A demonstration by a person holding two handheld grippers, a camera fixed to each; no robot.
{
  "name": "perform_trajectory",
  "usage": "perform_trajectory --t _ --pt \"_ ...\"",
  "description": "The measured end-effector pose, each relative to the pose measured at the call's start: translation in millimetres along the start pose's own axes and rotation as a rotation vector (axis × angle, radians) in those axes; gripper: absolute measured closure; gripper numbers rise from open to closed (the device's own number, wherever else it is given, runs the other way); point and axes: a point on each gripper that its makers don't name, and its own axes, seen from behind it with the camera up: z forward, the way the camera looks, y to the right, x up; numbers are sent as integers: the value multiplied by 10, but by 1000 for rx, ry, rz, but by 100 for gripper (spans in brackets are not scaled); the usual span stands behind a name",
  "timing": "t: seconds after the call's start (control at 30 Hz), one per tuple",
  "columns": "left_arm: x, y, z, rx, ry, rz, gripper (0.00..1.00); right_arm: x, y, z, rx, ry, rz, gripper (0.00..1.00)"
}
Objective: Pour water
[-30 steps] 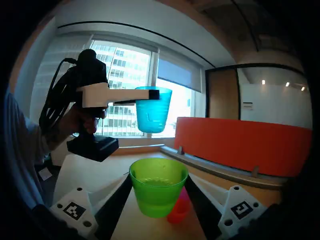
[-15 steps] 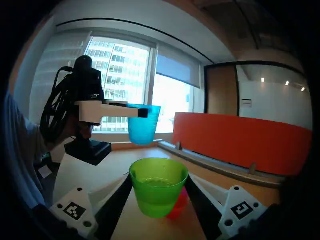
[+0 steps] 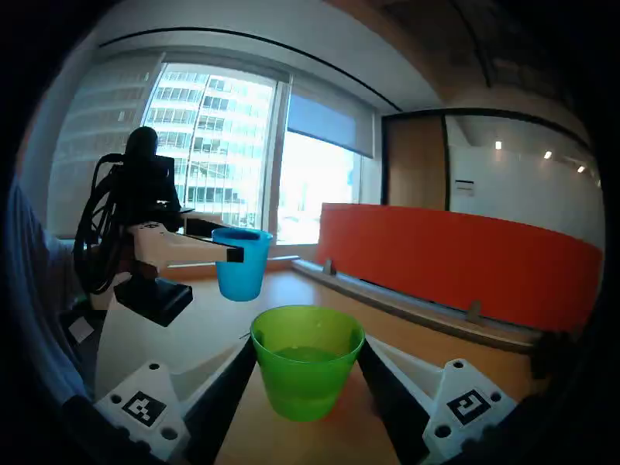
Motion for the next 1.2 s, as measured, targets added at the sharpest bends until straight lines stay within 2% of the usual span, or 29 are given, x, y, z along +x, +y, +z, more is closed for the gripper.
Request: perform_trajectory --t 0.8,1.2 --pt "-982 280 -62 -83 -164 -21 11 -469 -88 -131 68 -126 19 10" --pt "-1401 422 -55 -129 -263 1 11 -771 -108 -176 107 -221 -6 10"
